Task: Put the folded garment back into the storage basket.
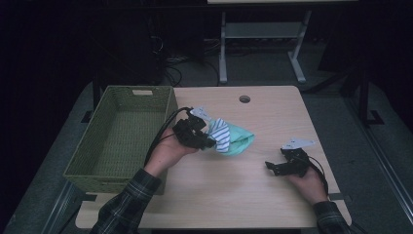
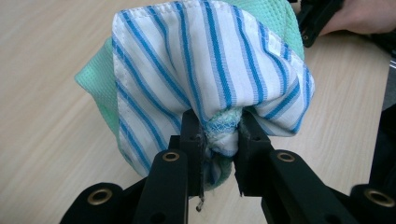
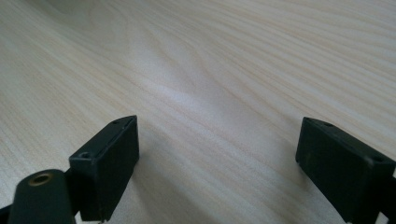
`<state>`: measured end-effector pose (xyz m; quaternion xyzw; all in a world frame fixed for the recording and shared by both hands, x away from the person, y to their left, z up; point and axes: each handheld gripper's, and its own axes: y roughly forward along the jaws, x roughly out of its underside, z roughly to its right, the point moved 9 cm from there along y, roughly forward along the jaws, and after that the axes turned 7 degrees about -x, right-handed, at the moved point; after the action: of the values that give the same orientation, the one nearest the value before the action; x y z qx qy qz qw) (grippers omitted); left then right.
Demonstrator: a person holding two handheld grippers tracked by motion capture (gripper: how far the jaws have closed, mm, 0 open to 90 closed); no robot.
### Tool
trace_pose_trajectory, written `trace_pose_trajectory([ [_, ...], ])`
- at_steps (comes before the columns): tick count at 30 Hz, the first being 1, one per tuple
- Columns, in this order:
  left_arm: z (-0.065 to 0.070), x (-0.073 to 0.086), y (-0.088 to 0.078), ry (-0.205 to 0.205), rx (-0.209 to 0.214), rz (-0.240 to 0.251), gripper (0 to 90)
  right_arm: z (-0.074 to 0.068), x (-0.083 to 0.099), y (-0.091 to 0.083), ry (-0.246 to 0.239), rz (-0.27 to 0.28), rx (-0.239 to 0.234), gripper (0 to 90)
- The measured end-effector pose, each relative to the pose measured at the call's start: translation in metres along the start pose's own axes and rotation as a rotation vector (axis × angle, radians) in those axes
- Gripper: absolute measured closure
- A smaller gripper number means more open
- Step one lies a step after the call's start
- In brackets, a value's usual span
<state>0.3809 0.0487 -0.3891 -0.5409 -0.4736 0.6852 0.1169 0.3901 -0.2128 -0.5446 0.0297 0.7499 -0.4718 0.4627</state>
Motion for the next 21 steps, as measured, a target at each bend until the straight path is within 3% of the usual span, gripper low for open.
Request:
trace_pose_trajectory([
  [9,-0.02,0.004,-0.03,-0.003,-0.056,-0.002,75.4,0.0,0.0,0.0,0.002,0.002,0.002,12.9],
  [21,-0.049,0.024,-0.065,-0.066,-0.135,0.008,75.4,0.0,0.0,0.0,0.005,0.004,0.005,12.9],
])
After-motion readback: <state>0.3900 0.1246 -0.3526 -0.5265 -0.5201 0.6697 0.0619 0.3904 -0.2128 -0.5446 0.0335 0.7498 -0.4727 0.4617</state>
